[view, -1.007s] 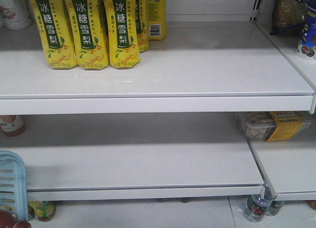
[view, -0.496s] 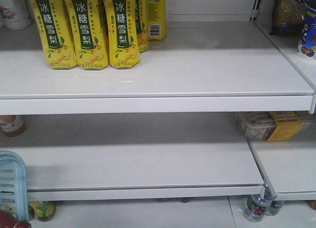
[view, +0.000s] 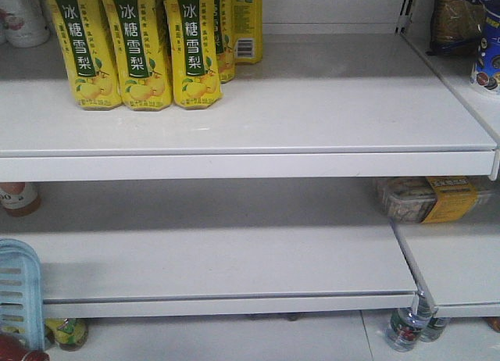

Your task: Place coke in basket with both arms

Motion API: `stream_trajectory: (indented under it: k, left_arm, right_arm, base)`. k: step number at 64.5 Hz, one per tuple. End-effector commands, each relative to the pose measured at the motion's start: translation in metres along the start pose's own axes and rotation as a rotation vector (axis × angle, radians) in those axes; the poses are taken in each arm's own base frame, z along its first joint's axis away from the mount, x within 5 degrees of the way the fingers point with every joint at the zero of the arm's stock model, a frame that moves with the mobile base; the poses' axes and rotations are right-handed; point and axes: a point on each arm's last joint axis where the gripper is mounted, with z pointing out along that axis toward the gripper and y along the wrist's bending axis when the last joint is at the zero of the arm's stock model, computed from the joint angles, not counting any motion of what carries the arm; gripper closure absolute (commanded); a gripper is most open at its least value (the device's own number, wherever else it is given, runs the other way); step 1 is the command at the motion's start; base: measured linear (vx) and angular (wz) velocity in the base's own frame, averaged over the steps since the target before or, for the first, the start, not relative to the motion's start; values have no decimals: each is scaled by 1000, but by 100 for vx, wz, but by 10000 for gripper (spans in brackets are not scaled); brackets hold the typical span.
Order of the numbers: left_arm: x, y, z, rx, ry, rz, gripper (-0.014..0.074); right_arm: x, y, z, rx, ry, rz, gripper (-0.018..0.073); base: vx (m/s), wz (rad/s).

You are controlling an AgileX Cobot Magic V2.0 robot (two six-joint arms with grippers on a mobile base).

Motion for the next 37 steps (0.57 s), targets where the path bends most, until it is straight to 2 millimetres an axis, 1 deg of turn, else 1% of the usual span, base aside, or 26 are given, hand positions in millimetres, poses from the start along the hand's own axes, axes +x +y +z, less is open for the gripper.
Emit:
stream_trajectory:
  k: [1,37]
  left_arm:
    - [-17,-3,-3,24,-192,72,603]
    - [-17,-3,-3,24,-192,72,603]
  right_arm:
    - [-4,2,-1,-28,-81,-15,564]
    - [-4,2,-1,-28,-81,-15,564]
  base:
    - [0,0]
    - [0,0]
